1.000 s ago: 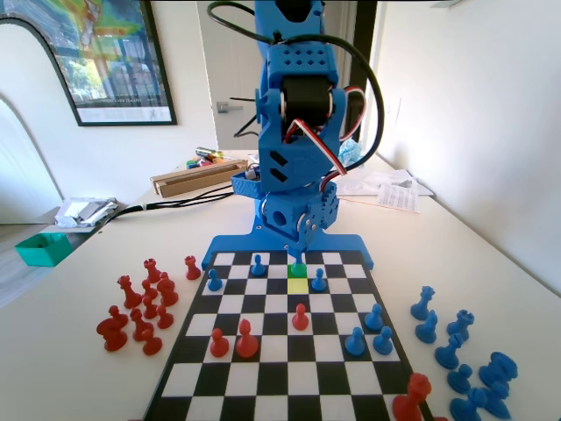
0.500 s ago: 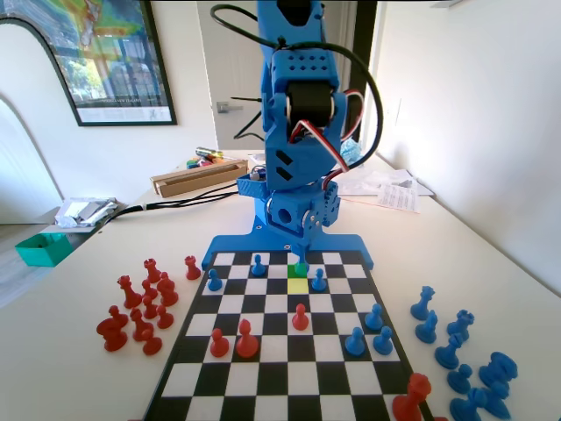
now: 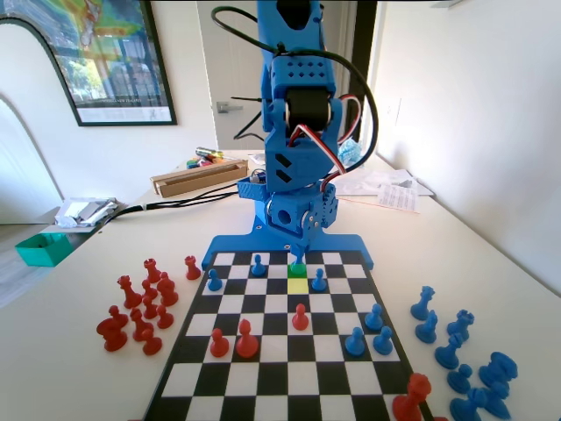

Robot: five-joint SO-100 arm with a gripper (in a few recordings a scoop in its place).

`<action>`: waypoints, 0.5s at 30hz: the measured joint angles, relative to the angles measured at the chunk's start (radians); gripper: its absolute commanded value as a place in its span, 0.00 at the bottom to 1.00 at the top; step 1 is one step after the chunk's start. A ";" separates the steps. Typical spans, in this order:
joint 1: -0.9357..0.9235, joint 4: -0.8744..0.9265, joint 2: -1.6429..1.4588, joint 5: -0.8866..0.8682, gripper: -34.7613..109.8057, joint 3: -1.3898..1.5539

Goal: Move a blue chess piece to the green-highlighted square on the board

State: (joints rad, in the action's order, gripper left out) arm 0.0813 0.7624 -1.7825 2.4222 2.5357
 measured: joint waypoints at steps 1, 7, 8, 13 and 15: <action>-0.002 -0.012 0.000 0.000 0.25 0.000; -0.006 -0.018 0.000 0.000 0.32 0.000; -0.006 -0.023 0.000 0.000 0.34 0.000; -0.006 -0.017 0.000 0.000 0.36 0.000; -0.006 -0.008 0.000 0.000 0.36 -0.002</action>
State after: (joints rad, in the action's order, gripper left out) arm 0.0752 0.7547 -1.7825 2.4222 2.5341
